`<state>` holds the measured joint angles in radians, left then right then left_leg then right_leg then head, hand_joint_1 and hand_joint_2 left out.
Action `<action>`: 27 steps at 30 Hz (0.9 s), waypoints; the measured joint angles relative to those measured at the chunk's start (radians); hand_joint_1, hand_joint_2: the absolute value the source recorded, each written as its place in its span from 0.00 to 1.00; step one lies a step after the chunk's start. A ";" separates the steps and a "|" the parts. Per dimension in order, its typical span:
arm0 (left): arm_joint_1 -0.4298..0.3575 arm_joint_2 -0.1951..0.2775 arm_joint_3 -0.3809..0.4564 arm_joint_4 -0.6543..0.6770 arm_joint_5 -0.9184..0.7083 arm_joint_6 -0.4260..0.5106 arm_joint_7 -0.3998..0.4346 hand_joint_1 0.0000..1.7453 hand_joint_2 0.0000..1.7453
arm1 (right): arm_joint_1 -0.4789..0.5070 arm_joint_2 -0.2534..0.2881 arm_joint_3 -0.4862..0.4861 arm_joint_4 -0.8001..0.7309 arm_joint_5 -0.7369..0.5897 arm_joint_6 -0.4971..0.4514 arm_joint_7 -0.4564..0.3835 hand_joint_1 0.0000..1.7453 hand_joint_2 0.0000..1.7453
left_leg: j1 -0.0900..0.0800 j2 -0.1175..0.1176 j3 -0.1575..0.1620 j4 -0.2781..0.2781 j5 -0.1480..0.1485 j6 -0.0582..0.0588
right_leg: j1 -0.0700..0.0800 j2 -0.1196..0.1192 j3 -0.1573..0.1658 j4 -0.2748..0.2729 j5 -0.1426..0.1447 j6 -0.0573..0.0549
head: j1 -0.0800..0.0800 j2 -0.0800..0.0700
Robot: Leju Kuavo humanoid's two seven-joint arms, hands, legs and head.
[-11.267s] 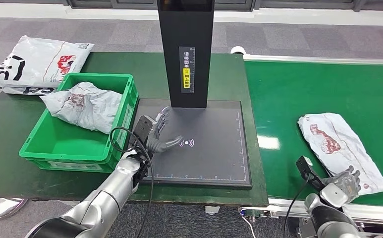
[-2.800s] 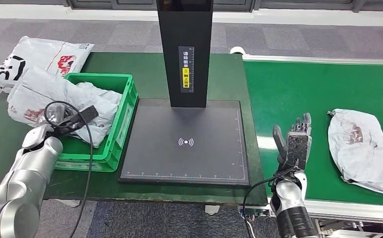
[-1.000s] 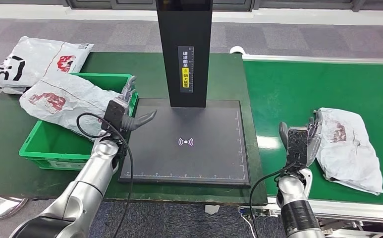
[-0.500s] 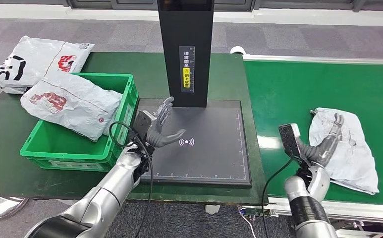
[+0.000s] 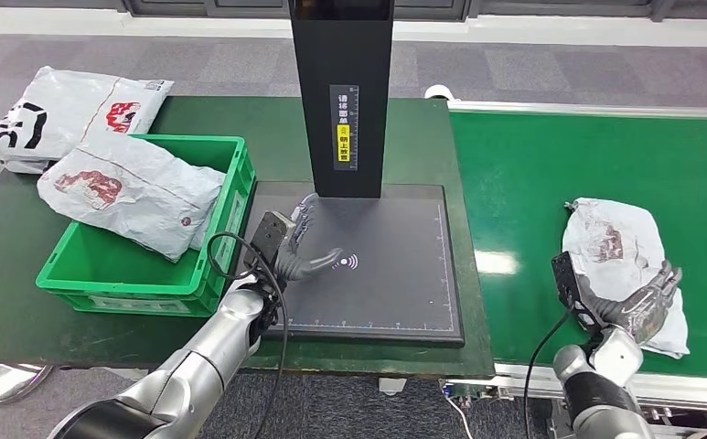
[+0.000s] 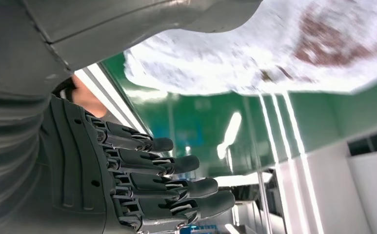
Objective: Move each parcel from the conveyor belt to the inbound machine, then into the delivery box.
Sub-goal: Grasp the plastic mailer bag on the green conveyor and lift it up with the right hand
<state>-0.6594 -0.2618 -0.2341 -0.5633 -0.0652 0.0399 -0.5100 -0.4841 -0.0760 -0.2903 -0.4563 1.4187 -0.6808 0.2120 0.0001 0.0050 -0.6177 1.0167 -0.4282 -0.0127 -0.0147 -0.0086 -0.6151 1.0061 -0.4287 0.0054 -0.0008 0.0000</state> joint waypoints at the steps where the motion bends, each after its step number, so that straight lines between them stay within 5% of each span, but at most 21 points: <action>1: 0.000 0.000 0.000 0.000 -0.002 0.002 0.000 0.00 1.00 | -0.005 -0.003 0.000 0.015 0.010 0.018 0.020 0.00 1.00 | 0.000 0.000 0.000 0.000 0.000 0.000 | 0.000 0.000 0.000 0.000 0.000 0.000 | 0.000 0.000; 13: 0.001 0.013 0.000 -0.006 -0.024 -0.003 0.002 0.00 1.00 | -0.031 -0.021 -0.001 0.127 0.052 0.370 0.181 0.00 1.00 | 0.000 0.000 0.000 0.000 0.000 0.000 | 0.000 0.000 0.000 0.000 0.000 0.000 | 0.000 0.000; 23: 0.001 0.014 0.000 -0.010 -0.028 -0.005 0.003 0.00 1.00 | -0.036 -0.027 -0.005 0.155 0.044 0.411 0.185 0.00 1.00 | 0.000 0.000 0.000 0.000 0.000 0.000 | 0.000 -0.001 0.000 0.000 0.000 0.000 | 0.000 0.000; 24: 0.001 0.015 0.000 -0.010 -0.028 -0.006 0.003 0.00 1.00 | -0.036 -0.027 -0.006 0.156 0.044 0.420 0.188 0.11 1.00 | 0.000 0.000 0.000 0.000 0.000 0.000 | 0.000 0.000 0.000 0.000 0.000 0.000 | 0.000 0.000; 27: 0.001 0.014 0.000 -0.010 -0.032 -0.013 0.004 0.00 1.00 | -0.043 -0.027 -0.013 0.159 0.043 0.497 0.201 0.86 1.00 | 0.000 0.000 0.000 0.000 0.000 0.000 | 0.000 0.000 0.000 0.000 0.000 0.000 | 0.000 0.000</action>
<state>-0.6589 -0.2474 -0.2341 -0.5734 -0.0972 0.0272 -0.5056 -0.5271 -0.1035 -0.3036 -0.2973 1.4615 -0.1841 0.4130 0.0002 0.0051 -0.6172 1.0168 -0.4279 -0.0123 -0.0146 -0.0088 -0.6148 1.0060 -0.4286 0.0055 -0.0008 0.0000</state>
